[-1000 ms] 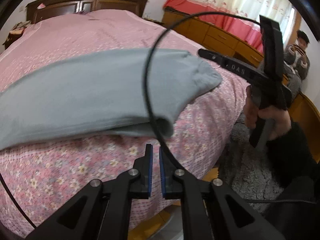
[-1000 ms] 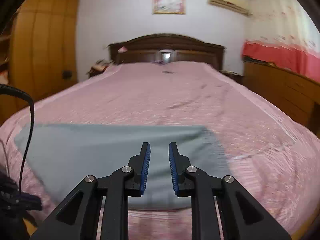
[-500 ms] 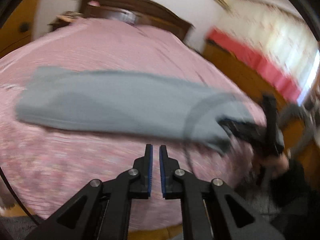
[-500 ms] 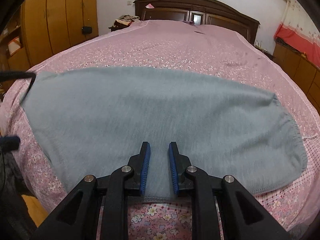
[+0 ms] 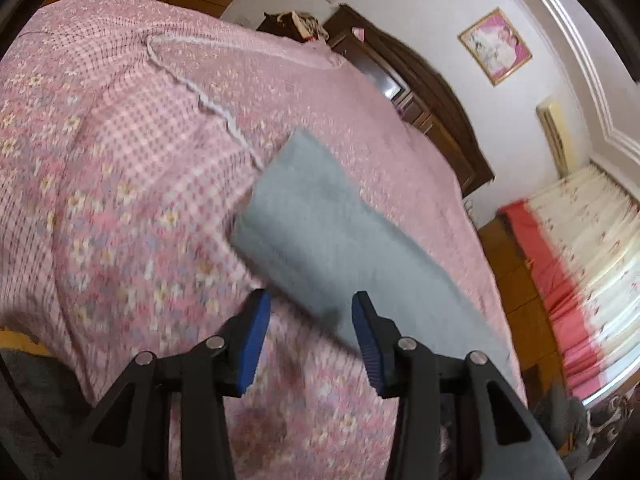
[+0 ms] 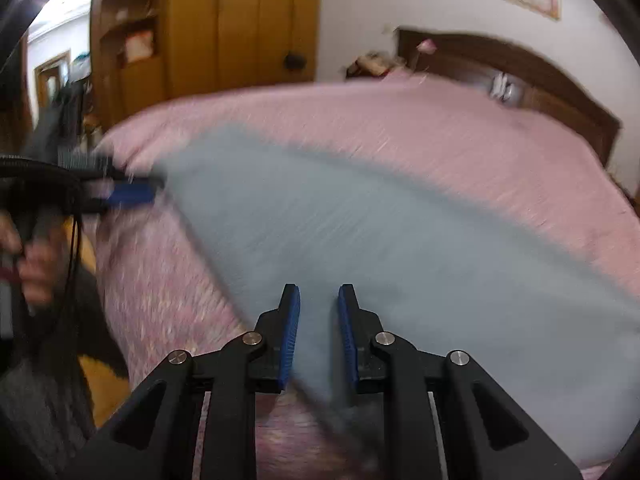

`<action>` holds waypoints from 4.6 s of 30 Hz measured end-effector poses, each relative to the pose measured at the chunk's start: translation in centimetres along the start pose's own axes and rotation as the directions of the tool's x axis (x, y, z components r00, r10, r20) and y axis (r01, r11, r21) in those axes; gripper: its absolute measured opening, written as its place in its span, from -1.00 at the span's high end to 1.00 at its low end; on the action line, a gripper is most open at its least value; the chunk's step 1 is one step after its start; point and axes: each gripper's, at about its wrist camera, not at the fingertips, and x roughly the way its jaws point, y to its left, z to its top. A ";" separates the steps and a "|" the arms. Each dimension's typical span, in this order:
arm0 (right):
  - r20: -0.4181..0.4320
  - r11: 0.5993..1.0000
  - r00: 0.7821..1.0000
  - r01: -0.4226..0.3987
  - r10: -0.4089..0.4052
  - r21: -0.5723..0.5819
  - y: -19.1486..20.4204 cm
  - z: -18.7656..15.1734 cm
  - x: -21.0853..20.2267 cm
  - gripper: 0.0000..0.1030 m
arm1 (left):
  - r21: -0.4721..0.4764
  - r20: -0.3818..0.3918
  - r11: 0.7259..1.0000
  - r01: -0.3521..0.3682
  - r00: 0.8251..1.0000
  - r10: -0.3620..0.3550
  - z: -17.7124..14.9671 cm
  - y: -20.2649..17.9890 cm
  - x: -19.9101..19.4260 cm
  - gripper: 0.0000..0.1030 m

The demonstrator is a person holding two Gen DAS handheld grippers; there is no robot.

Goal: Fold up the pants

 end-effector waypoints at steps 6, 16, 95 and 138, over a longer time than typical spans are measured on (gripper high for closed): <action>0.149 0.979 0.975 0.180 -0.164 -0.097 3.1 -2.9 0.3 0.59 | -0.202 0.030 0.976 0.085 0.996 -0.081 2.8 3.7 0.7 0.70; 0.117 0.984 0.983 0.154 -0.143 -0.087 2.1 -2.5 -0.3 0.58 | -0.038 0.006 0.997 -0.070 0.998 0.070 5.8 2.4 2.7 0.84; -0.187 0.985 0.981 0.072 -0.043 0.155 -9.1 9.2 4.9 -0.18 | 0.371 -0.267 0.928 0.046 0.962 0.059 9.2 -10.4 18.8 0.94; 0.241 0.977 0.964 0.155 -0.116 -0.149 3.1 1.1 -5.1 -0.40 | -0.008 -0.065 0.990 0.143 0.988 -0.143 6.6 -1.9 8.0 -0.29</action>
